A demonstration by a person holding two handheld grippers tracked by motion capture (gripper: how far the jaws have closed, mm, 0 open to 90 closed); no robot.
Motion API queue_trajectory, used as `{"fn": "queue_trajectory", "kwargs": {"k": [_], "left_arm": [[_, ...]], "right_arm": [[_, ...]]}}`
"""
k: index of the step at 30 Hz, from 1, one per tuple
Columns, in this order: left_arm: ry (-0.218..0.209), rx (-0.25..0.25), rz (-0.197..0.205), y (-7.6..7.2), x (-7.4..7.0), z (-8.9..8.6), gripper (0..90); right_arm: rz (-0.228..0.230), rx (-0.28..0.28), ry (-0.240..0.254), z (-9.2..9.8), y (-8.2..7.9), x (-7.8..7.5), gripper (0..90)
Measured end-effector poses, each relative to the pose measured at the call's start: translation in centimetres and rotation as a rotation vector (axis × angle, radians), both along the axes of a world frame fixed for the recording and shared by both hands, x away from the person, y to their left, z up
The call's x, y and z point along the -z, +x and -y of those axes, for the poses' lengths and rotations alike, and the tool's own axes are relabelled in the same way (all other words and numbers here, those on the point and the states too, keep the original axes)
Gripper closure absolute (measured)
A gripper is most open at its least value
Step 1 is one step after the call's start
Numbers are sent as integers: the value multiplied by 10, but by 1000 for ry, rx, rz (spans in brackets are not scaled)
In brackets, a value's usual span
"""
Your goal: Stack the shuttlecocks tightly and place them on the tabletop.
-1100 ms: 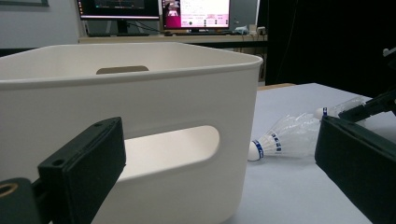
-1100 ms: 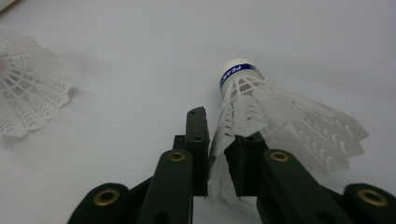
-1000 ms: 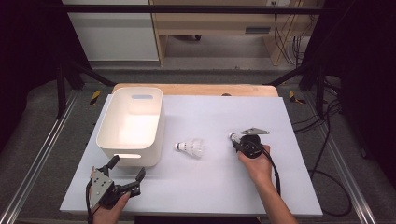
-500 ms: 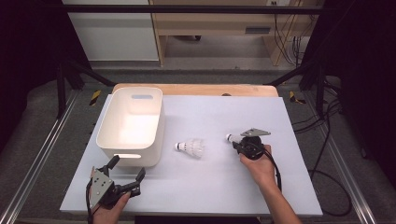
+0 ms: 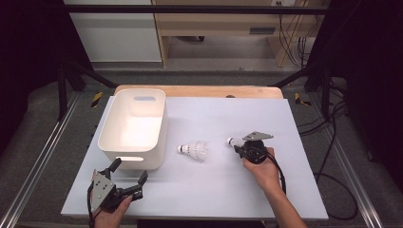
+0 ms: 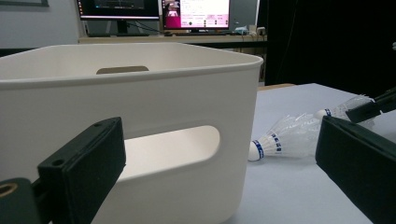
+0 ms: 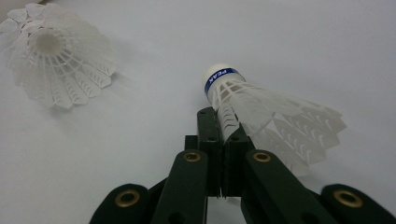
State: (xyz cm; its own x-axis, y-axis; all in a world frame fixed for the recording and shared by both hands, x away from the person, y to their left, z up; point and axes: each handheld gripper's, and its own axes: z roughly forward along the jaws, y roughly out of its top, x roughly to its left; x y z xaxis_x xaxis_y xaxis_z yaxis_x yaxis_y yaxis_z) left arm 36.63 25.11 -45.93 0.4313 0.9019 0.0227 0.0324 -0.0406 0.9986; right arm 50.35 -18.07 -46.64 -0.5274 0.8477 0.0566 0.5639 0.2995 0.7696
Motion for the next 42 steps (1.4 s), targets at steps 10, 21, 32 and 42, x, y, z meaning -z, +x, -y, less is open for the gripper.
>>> {"fn": "queue_trajectory", "kwargs": {"k": [10, 21, 32, 42], "left_arm": [[0, 0, 1, 0, 0, 0, 19], [0, 0, 2, 0, 0, 0, 18], [-1, 0, 3, 0, 0, -1, 15], [0, 2, 2, 1, 0, 0, 13]], "right_arm": [[10, -34, -7, -4, -2, 0, 896], [22, -79, -20, -12, -5, -1, 896], [32, -150, -27, -28, -8, -3, 896], [33, -226, -25, -45, -12, -3, 896]]}}
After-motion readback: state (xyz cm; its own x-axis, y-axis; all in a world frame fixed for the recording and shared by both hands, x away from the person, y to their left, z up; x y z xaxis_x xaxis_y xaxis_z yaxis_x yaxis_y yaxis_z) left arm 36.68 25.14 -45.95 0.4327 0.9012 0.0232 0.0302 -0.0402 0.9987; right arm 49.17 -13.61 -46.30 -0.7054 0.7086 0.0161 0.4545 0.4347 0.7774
